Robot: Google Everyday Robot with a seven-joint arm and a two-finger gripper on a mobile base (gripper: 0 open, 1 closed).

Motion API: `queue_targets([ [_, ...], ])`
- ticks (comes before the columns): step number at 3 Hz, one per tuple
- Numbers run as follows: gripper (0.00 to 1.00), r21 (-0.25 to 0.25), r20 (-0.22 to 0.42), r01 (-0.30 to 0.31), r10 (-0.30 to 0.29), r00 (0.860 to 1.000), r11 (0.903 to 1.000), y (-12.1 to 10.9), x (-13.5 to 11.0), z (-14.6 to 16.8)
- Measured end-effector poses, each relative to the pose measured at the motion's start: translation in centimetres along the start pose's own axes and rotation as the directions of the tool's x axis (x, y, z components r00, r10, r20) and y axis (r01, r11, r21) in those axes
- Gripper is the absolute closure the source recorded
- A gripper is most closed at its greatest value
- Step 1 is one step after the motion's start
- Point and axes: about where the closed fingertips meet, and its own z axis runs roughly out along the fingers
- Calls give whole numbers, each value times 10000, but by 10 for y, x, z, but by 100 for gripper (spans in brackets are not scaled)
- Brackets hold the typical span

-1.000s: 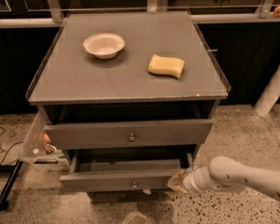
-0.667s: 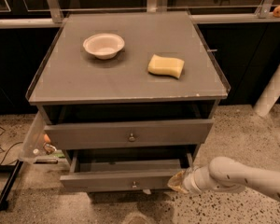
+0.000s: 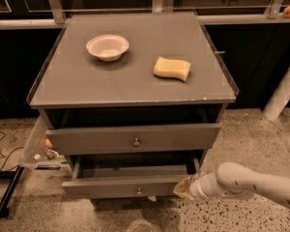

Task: Close middle drawer

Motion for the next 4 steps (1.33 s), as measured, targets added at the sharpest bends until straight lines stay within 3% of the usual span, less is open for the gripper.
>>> queue_targets([
  [2,2,21,1,95,-95,10000,10000,-11,0,10],
  [3,0,141,208,301,-304,9993,9994,-28,-12,14],
  [4,0,140,209,301,-304,9993,9994,-28,-12,14],
])
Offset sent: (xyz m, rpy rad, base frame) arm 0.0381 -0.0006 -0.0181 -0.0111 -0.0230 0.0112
